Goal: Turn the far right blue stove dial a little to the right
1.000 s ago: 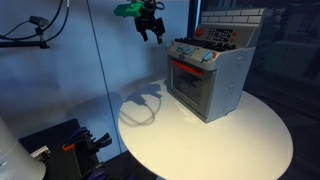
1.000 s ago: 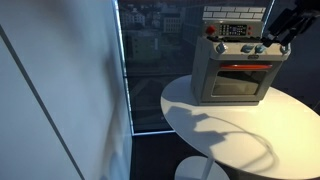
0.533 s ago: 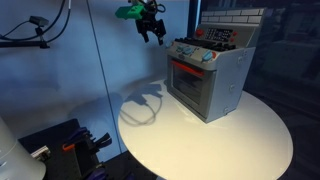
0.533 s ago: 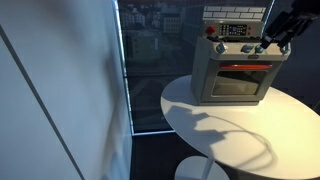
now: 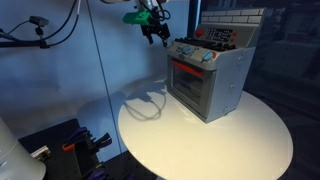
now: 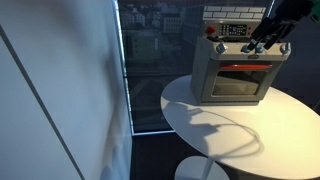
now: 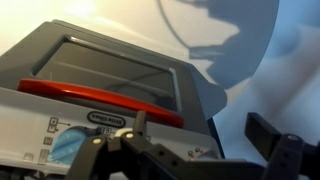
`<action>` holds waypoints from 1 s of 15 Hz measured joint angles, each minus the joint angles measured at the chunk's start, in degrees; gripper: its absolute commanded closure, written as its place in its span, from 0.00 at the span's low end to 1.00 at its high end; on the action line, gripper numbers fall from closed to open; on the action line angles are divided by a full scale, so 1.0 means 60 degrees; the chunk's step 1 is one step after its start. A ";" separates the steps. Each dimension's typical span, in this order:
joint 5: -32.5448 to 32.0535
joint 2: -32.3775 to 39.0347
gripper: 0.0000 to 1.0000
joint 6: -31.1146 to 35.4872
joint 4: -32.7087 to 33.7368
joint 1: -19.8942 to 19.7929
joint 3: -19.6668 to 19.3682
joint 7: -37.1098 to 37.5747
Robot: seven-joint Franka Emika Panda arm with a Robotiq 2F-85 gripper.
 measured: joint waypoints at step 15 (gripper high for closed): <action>-0.0600 0.1576 0.00 0.0914 0.1496 0.0303 0.0363 0.0000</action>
